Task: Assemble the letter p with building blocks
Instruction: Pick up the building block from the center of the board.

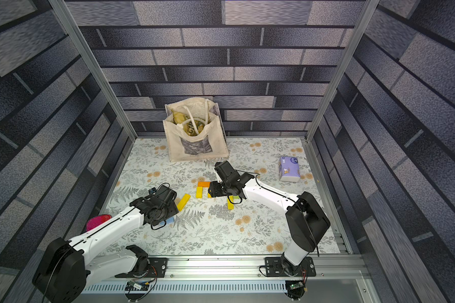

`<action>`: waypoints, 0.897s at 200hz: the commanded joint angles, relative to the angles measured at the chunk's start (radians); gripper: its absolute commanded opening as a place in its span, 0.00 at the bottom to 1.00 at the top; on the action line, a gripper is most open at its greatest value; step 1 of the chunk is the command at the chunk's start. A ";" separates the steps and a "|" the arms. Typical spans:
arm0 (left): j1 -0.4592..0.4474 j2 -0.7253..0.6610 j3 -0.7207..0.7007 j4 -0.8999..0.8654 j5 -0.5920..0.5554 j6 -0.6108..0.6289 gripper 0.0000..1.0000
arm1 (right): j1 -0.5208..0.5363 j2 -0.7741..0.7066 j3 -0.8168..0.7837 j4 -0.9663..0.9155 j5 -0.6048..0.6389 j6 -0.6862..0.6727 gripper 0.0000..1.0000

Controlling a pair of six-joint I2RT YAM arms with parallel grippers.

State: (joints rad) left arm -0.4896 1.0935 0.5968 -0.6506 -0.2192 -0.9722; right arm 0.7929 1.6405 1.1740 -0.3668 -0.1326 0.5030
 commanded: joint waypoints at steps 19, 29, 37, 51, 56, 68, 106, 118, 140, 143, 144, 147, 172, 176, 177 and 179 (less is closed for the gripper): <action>0.023 -0.182 -0.085 -0.032 -0.021 0.090 0.77 | -0.010 0.005 -0.014 0.009 -0.034 -0.002 0.52; 0.039 -0.228 -0.105 -0.031 0.002 0.123 0.77 | -0.009 0.007 -0.017 0.014 -0.036 0.004 0.52; 0.052 -0.260 -0.119 -0.031 0.021 0.155 0.76 | -0.009 0.008 -0.019 0.017 -0.036 0.008 0.52; 0.077 -0.304 -0.140 -0.035 0.040 0.190 0.78 | -0.009 0.016 -0.017 0.019 -0.036 0.011 0.52; 0.083 -0.315 -0.145 -0.030 0.054 0.205 0.78 | -0.010 0.019 -0.014 0.019 -0.038 0.011 0.52; 0.092 -0.325 -0.158 -0.008 0.080 0.229 0.79 | -0.009 0.026 -0.011 0.020 -0.042 0.016 0.52; 0.090 -0.247 -0.162 0.068 0.129 0.276 0.86 | -0.010 0.044 -0.008 0.022 -0.047 0.023 0.53; 0.079 -0.226 -0.152 0.074 0.119 0.279 0.86 | -0.009 0.050 -0.005 0.019 -0.047 0.023 0.53; 0.074 -0.187 -0.147 0.085 0.119 0.283 0.86 | -0.009 0.056 -0.005 0.016 -0.046 0.026 0.53; 0.074 -0.182 -0.147 0.087 0.119 0.283 0.86 | -0.009 0.057 -0.005 0.016 -0.046 0.026 0.53; 0.074 -0.179 -0.146 0.088 0.120 0.283 0.86 | -0.009 0.057 -0.005 0.016 -0.046 0.026 0.53; 0.074 -0.171 -0.146 0.090 0.121 0.282 0.86 | -0.010 0.058 -0.005 0.016 -0.047 0.026 0.53; 0.069 -0.113 -0.131 0.083 0.115 0.279 0.86 | -0.011 0.062 -0.004 0.013 -0.047 0.023 0.53; 0.069 -0.110 -0.131 0.082 0.113 0.278 0.86 | -0.011 0.063 -0.004 0.013 -0.046 0.023 0.53; 0.069 -0.108 -0.131 0.082 0.112 0.277 0.86 | -0.011 0.064 -0.005 0.013 -0.046 0.023 0.53; 0.069 -0.107 -0.130 0.082 0.112 0.277 0.86 | -0.010 0.064 -0.005 0.012 -0.046 0.023 0.53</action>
State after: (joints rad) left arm -0.4137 0.9581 0.4465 -0.5678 -0.1047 -0.7139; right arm 0.7895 1.6909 1.1687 -0.3550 -0.1665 0.5190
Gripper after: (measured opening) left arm 0.864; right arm 0.526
